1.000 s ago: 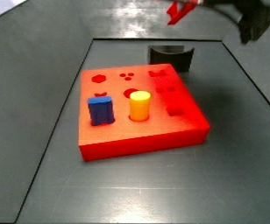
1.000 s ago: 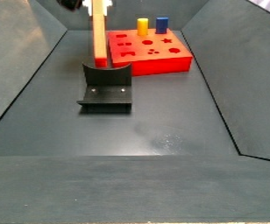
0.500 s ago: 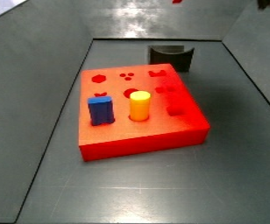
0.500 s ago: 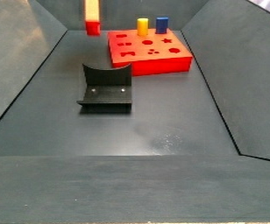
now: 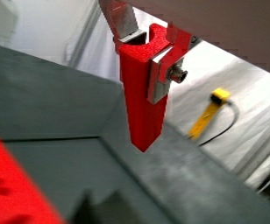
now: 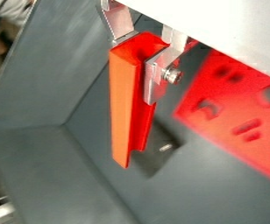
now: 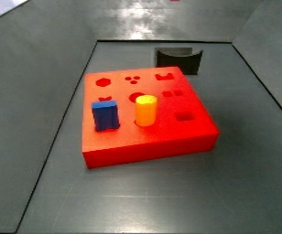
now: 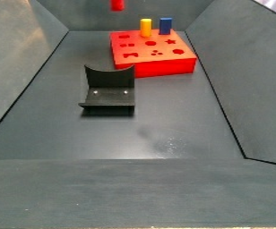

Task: Pick up the arch object. Move up. Place the arch object on the fixture. Regrasp the arch object. Move to above the board. Insert the arch object.
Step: Move to above the board.

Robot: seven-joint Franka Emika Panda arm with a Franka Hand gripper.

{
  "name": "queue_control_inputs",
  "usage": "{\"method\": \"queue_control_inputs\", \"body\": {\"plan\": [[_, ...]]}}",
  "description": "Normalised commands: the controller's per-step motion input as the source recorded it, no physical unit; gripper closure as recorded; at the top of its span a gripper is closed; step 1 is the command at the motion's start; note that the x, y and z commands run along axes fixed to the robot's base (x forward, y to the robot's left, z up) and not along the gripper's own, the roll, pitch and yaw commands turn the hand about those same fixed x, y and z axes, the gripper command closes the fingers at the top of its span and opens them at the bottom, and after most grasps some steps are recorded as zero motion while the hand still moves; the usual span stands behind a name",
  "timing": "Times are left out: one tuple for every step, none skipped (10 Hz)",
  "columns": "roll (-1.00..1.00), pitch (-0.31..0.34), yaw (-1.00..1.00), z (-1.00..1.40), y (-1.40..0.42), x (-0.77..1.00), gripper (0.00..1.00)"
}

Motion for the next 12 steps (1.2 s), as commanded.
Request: {"method": "queue_control_inputs", "body": {"plan": [[-1.0,-0.041,-0.15,0.44,-1.0,-0.8,1.0],[-1.0,-0.033,-0.15,0.44,-1.0,-0.84,1.0],[-1.0,-0.028,-0.16,0.41,-0.93,-0.8,1.0],[-1.0,-0.022,-0.16,0.23,-0.5,-0.48,1.0],[-1.0,-0.016,-0.16,0.15,-0.33,-0.34,1.0],[-1.0,-0.001,-0.15,0.06,-0.1,-0.15,1.0],[-1.0,-0.002,-0.14,0.03,-0.05,-0.11,1.0],[-1.0,-0.002,-0.14,0.01,-0.01,-0.08,1.0],[-0.77,-0.012,-0.09,0.01,0.01,-0.06,1.0],[-0.54,-0.02,-0.05,0.0,0.02,-0.06,1.0],[-0.36,-0.027,-0.03,0.0,0.01,-0.05,1.0],[-0.21,-0.025,-0.02,0.0,0.01,-0.03,1.0]]}}
